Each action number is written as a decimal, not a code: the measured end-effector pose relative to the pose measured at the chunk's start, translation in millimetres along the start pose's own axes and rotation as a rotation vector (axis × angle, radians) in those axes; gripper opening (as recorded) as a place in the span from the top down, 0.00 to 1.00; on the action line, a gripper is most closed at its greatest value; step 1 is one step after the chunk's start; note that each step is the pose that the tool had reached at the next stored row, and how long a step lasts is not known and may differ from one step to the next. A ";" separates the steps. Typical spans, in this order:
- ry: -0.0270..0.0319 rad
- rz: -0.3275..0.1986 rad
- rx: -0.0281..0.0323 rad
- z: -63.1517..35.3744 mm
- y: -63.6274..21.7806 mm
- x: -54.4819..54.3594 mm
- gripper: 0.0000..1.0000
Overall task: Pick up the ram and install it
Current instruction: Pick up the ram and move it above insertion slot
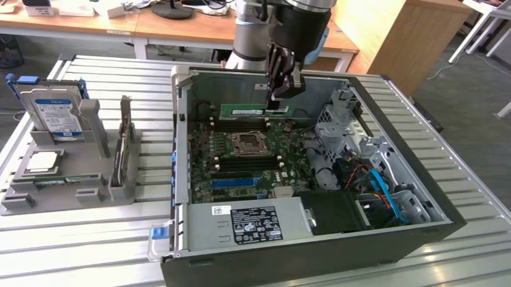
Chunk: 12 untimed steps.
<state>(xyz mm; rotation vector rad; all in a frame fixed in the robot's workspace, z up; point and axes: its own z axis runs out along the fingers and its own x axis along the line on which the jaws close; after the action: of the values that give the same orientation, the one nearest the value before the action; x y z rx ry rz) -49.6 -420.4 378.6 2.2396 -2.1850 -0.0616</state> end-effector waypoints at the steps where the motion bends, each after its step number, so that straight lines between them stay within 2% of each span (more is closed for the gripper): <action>1: 0.0000 0.000 0.0000 1.5 0.0 0.0 0.88; 8: 0.0000 0.000 0.0002 10.9 -0.4 0.2 0.88; 12: 0.0003 0.000 -0.0001 11.5 -0.4 0.2 0.88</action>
<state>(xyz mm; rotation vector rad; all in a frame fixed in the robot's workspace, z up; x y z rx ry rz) -49.6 -420.4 367.1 2.2393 -2.1850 -0.0615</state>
